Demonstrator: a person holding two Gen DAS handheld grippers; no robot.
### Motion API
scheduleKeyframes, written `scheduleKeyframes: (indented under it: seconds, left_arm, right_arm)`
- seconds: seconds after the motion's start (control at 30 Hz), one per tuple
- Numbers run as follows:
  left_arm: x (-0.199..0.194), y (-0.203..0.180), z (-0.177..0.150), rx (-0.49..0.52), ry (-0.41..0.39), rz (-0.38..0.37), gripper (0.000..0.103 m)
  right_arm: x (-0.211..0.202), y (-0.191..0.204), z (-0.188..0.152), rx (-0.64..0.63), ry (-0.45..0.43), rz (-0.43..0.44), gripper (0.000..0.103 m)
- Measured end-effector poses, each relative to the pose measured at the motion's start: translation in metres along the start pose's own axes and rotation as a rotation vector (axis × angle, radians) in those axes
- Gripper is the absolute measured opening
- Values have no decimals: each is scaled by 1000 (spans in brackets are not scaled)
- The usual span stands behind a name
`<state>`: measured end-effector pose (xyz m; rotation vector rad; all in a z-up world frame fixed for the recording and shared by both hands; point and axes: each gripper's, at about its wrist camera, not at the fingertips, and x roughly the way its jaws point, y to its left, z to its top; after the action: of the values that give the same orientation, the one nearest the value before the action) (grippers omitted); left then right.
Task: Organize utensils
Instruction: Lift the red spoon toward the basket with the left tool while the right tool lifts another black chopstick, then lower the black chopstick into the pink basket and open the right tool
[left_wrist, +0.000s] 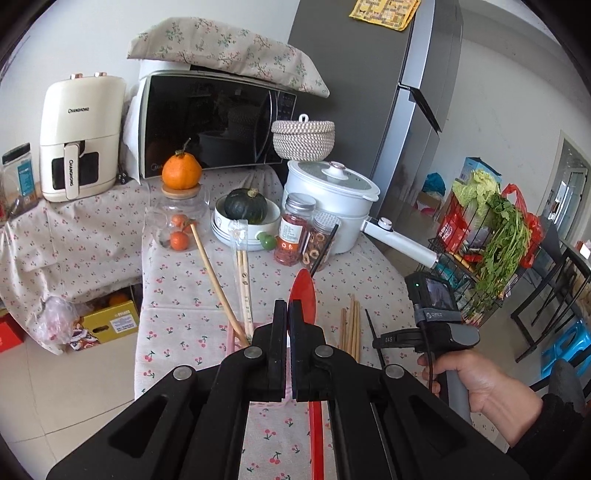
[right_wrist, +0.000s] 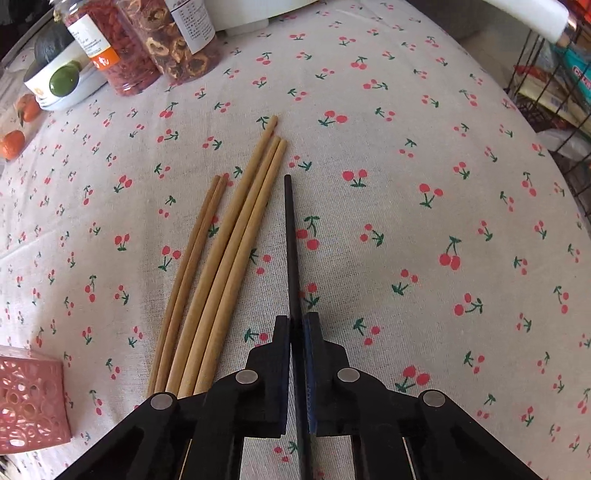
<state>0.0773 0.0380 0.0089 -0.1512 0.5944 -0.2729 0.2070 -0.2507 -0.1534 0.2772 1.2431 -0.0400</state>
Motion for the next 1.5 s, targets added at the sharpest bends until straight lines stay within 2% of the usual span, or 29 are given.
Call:
scheduleKeyframes:
  seconds: [0.2, 0.3, 0.37, 0.47, 0.57, 0.8, 0.93, 1.07, 1.23, 1.4, 1.5]
  left_arm:
    - [-20, 9, 16, -33, -227, 87, 0]
    - [-23, 10, 21, -46, -352, 133, 0]
    - [-21, 8, 23, -33, -423, 190, 0]
    - [-10, 6, 26, -16, -474, 256, 0]
    - [5, 4, 25, -5, -487, 308, 0]
    - [39, 5, 12, 35, -441, 352, 0]
    - [50, 8, 7, 34, -373, 324, 2]
    - [53, 13, 6, -15, -285, 291, 3]
    - [46, 13, 6, -30, -223, 255, 9]
    - [36, 16, 5, -64, -146, 217, 36]
    - [30, 22, 4, -91, -72, 211, 45]
  right_arm:
    - [-71, -5, -10, -43, -187, 101, 5]
    - [-98, -6, -21, -39, -252, 147, 5]
    - [-111, -7, -27, -33, -285, 174, 5]
    - [-124, 1, -32, -38, -321, 206, 5]
    - [-137, 5, -38, -54, -354, 223, 5]
    - [-157, 8, -43, -92, -405, 256, 5]
    - [-164, 10, -45, -106, -425, 269, 5]
    - [-177, 16, -48, -125, -449, 296, 5]
    - [-198, 26, -54, -164, -490, 337, 5]
    - [-216, 38, -60, -203, -517, 384, 5]
    - [-228, 44, -64, -219, -533, 420, 5]
